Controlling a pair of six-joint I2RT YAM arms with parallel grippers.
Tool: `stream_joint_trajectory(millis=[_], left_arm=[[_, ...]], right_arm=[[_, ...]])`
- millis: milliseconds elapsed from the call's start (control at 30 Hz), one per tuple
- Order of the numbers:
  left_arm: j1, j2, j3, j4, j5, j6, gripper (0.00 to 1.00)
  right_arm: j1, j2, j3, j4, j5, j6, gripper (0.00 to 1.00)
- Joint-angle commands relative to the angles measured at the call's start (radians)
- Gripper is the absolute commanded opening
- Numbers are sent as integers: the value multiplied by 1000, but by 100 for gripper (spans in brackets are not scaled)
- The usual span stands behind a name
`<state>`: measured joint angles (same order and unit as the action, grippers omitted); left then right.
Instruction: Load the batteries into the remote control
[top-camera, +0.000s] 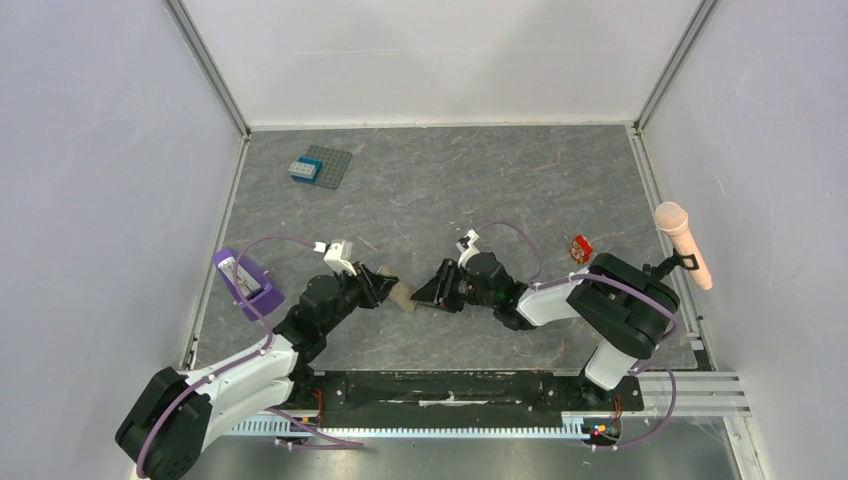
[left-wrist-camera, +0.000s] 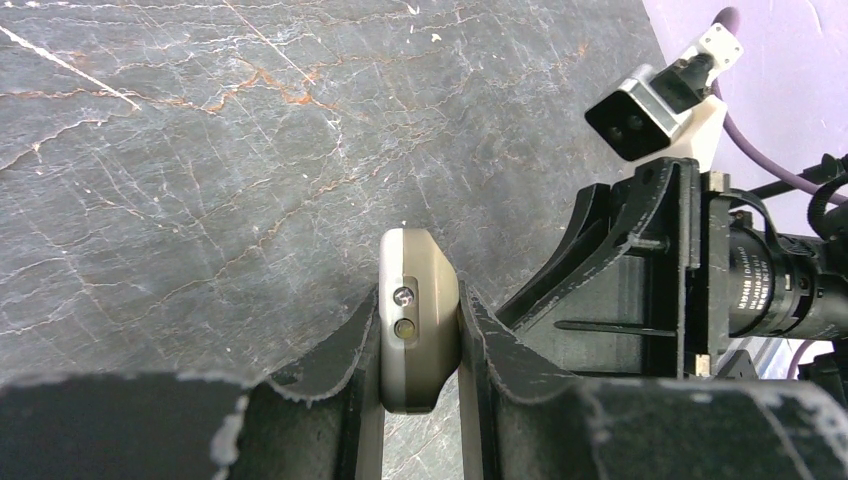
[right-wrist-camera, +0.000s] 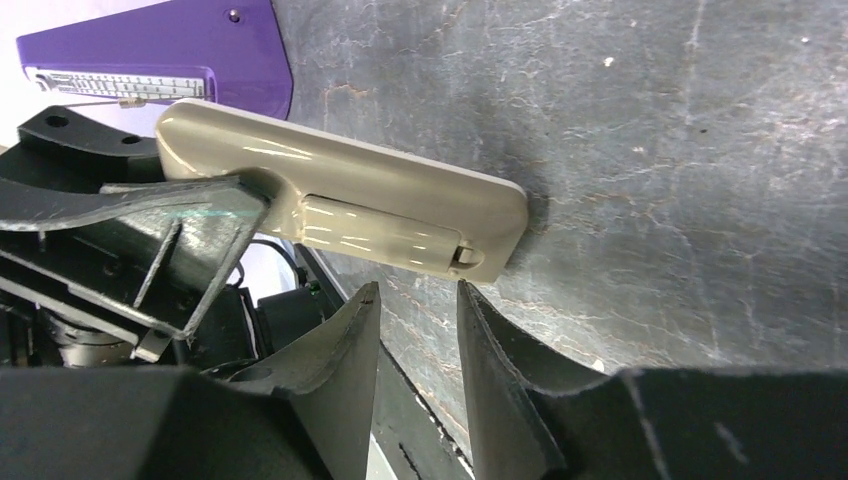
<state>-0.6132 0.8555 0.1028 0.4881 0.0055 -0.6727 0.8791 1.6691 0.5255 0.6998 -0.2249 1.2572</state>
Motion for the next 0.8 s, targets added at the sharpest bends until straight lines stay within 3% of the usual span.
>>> stream_joint_trajectory(millis=[0, 767], left_arm=[[-4, 12, -19, -39, -32, 18, 2], [-3, 13, -23, -31, -19, 10, 2]], right_arm=[[-6, 27, 0, 58, -17, 23, 36], [-17, 127, -18, 222, -41, 94, 33]])
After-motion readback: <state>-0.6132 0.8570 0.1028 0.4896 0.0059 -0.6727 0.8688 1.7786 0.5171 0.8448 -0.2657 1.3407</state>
